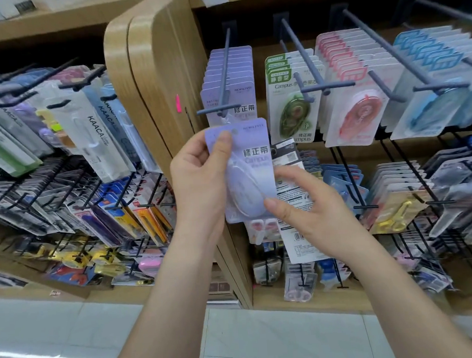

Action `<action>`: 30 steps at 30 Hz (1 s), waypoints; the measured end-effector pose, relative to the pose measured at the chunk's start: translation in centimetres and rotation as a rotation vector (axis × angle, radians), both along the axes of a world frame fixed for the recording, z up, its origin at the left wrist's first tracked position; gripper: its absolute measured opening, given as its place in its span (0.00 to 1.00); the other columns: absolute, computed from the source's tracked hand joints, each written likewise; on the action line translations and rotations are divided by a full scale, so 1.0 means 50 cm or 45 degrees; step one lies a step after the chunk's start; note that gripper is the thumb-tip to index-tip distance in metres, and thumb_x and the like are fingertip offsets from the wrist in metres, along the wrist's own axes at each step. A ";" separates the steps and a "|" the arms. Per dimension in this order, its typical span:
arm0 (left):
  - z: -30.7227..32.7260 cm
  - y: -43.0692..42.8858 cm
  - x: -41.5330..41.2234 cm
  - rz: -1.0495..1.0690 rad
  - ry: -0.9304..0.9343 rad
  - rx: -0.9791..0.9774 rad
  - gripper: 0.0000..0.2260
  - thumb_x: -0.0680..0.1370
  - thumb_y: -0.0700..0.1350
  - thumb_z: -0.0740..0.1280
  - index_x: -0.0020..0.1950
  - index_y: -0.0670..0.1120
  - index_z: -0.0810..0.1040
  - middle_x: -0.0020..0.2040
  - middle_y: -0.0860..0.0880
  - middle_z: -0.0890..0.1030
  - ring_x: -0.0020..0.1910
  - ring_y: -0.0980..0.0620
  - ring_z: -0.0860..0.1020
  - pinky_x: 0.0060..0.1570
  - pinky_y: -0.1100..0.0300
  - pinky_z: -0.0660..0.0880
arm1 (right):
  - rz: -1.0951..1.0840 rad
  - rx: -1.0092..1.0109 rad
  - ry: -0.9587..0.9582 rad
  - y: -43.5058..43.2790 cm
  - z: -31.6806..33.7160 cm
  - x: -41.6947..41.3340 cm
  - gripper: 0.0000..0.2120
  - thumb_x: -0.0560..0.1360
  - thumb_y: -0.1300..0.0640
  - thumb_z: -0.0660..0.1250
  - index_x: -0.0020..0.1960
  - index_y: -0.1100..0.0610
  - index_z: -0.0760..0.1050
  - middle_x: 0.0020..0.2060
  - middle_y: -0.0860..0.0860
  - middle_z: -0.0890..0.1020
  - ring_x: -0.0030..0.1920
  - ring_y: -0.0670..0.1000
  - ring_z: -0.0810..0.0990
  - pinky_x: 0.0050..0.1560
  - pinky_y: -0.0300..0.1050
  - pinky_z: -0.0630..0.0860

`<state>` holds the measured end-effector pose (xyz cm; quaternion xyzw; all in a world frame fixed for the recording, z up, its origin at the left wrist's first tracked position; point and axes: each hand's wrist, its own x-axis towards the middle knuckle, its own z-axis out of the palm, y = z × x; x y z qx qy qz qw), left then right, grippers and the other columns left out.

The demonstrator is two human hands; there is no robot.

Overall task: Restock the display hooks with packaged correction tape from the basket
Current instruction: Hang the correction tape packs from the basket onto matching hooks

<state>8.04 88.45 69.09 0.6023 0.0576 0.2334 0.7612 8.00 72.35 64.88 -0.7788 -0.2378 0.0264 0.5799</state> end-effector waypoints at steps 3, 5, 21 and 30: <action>0.010 -0.001 0.008 0.062 -0.069 0.028 0.07 0.80 0.38 0.66 0.44 0.45 0.81 0.38 0.53 0.84 0.41 0.53 0.81 0.44 0.55 0.79 | -0.038 0.002 0.003 0.017 0.002 0.004 0.06 0.73 0.42 0.66 0.50 0.35 0.77 0.52 0.33 0.81 0.60 0.40 0.75 0.61 0.39 0.71; 0.011 -0.002 0.009 0.099 -0.082 0.050 0.07 0.80 0.38 0.66 0.44 0.45 0.81 0.37 0.54 0.83 0.40 0.54 0.80 0.42 0.56 0.79 | -0.060 -0.007 -0.001 0.025 0.005 0.005 0.05 0.73 0.41 0.65 0.48 0.35 0.77 0.51 0.31 0.80 0.59 0.41 0.76 0.59 0.39 0.70; 0.026 0.012 0.025 0.117 -0.165 0.105 0.03 0.79 0.38 0.68 0.48 0.44 0.81 0.39 0.52 0.85 0.40 0.56 0.82 0.39 0.60 0.78 | -0.097 0.020 0.015 0.054 -0.001 0.009 0.09 0.78 0.47 0.66 0.56 0.46 0.79 0.55 0.47 0.81 0.60 0.45 0.77 0.64 0.51 0.73; -0.010 0.029 0.001 0.181 -0.073 0.740 0.16 0.81 0.48 0.65 0.68 0.47 0.74 0.55 0.52 0.81 0.53 0.55 0.80 0.52 0.53 0.79 | -0.120 0.072 0.076 0.066 -0.007 0.016 0.03 0.78 0.46 0.66 0.48 0.43 0.77 0.48 0.44 0.81 0.54 0.45 0.78 0.56 0.43 0.72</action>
